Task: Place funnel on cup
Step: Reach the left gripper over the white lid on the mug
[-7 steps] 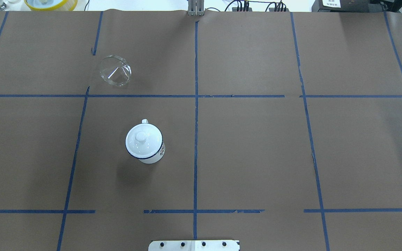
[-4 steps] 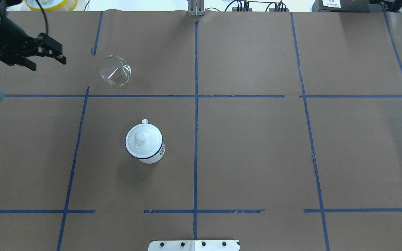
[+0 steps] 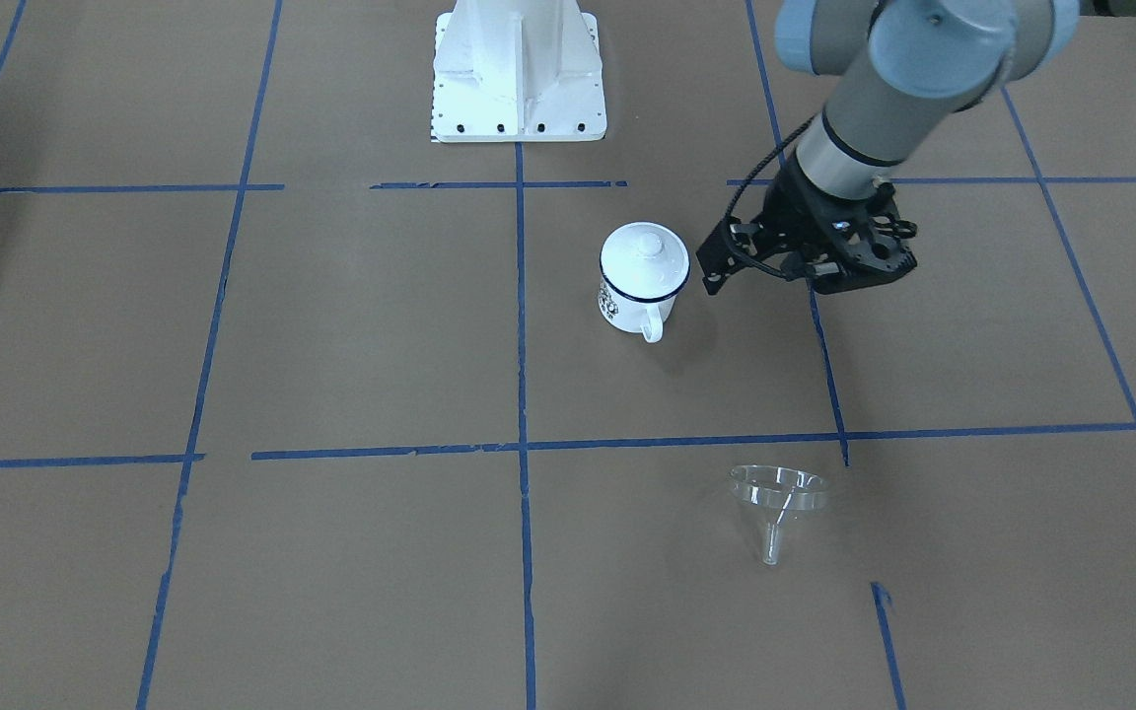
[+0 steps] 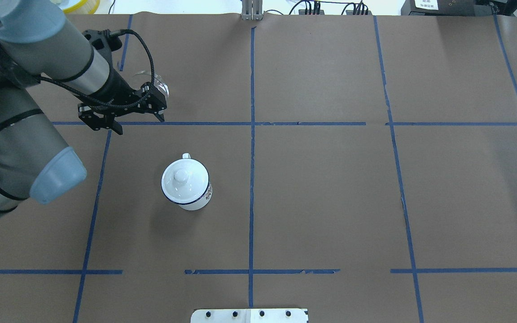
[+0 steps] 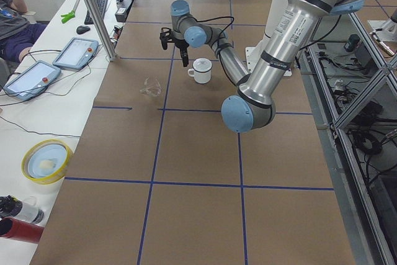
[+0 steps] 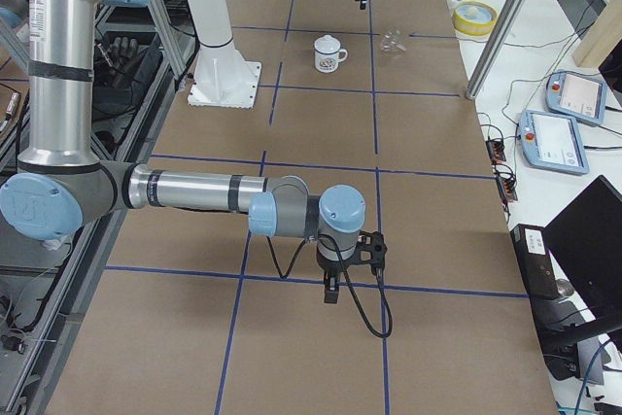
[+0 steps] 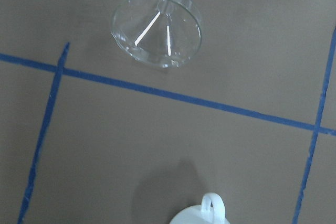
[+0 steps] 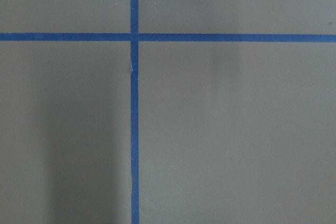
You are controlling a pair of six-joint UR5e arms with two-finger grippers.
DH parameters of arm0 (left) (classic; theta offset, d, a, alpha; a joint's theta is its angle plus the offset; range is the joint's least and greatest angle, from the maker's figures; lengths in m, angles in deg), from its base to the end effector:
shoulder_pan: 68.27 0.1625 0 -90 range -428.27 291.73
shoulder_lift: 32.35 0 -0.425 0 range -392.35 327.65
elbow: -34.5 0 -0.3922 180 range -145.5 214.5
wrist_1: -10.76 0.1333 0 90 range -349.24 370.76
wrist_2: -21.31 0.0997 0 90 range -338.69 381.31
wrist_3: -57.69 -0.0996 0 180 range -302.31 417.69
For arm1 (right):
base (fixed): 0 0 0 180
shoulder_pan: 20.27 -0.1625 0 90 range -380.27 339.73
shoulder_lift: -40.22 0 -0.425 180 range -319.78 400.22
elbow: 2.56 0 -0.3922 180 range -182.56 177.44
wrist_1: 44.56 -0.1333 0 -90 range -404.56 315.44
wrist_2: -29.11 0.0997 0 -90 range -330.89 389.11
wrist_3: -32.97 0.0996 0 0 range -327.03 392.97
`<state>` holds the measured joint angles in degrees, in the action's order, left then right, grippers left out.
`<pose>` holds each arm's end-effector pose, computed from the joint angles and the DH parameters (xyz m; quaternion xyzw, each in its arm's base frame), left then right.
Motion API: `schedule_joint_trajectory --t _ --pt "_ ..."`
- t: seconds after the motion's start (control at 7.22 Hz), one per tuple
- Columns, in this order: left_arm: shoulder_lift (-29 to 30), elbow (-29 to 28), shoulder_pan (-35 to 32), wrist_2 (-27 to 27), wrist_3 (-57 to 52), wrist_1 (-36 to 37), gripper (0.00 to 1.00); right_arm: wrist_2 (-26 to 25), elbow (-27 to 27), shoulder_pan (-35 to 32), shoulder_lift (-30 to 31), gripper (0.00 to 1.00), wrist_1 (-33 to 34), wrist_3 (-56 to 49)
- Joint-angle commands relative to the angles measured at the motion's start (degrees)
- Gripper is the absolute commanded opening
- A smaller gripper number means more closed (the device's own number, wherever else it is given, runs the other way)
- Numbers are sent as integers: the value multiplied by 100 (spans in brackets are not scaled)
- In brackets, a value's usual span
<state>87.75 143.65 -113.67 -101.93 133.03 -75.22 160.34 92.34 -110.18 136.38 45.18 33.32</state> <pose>0.3642 -0.4814 0.2210 -0.0442 0.4511 -0.1284 0.8821 0.0670 -0.4450 0.6703 -0.0095 -0.3520 0.0052 0.9359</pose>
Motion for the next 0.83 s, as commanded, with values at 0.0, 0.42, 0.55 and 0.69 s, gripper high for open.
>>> schedule_joint_trajectory --t 0.0,0.42,0.55,0.69 --pt "153 107 627 553 743 195 100 0 2 0 0 100 0 0" --pt "268 98 1058 1240 745 599 98 0 2 0 0 100 0 0" --pt "355 90 1216 1346 745 765 97 0 2 0 0 100 0 0" --pt "374 81 1287 1356 754 784 94 0 2 0 0 100 0 0"
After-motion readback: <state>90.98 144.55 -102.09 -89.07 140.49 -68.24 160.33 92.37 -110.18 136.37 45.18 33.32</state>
